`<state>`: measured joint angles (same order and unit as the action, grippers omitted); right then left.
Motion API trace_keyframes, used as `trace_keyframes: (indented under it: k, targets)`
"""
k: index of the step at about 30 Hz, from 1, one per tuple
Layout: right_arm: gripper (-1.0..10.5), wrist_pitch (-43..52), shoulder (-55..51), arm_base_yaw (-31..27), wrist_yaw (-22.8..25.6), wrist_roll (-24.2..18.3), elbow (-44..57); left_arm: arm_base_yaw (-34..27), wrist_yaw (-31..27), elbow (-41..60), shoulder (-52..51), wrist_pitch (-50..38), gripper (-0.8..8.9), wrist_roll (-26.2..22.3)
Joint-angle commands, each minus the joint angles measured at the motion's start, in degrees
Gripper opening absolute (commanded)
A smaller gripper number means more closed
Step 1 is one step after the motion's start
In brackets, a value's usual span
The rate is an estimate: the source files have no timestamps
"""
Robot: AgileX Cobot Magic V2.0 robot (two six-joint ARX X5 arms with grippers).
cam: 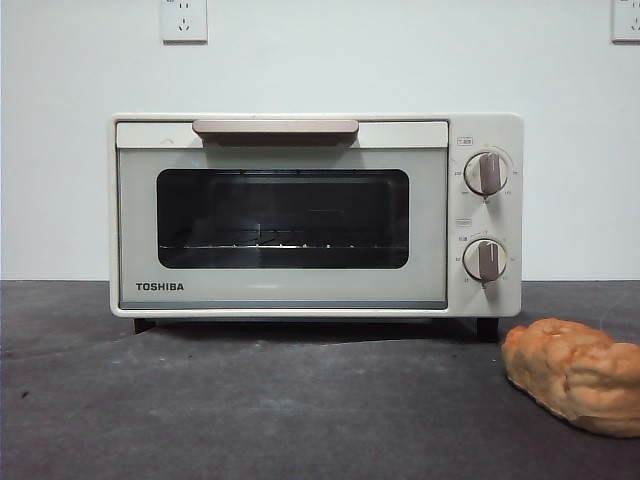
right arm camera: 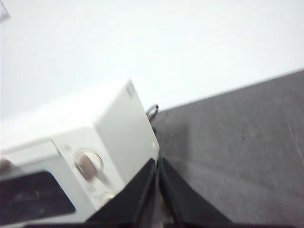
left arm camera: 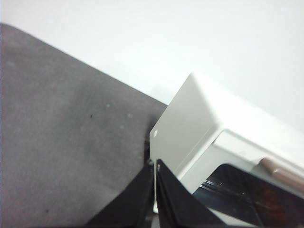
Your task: The left arm flap open the oven, the right arm pick bread and place it into oven, the left arm flap close the oven
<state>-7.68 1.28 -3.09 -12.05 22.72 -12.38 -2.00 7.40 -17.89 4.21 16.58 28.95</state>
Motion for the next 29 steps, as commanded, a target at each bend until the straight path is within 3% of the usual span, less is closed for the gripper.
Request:
trace_keyframes:
  k: [1,8,17,23,29]
  targets:
    - [0.1,-1.8,2.0,-0.2,-0.2,-0.7,-4.7,-0.1,0.2,-5.4,3.0,2.0,0.16,-3.4]
    - [0.1,-11.4,12.4,-0.1,-3.9,-7.1,-17.9,-0.1,6.1,-17.7,13.9,10.7,0.15,-12.3]
    - [0.1,-30.1,29.1,0.2,-13.6,-16.9,-35.0,0.5,16.2,-30.3,28.3,26.6,0.15,-23.9]
    - [0.1,-42.8,35.7,3.6,-14.1,-22.5,-41.0,2.2,18.2,-34.7,32.7,33.8,0.15,-28.4]
    - [0.1,-49.0,38.6,7.2,-13.1,-25.2,-41.2,2.8,18.2,-35.1,32.8,35.2,0.15,-29.0]
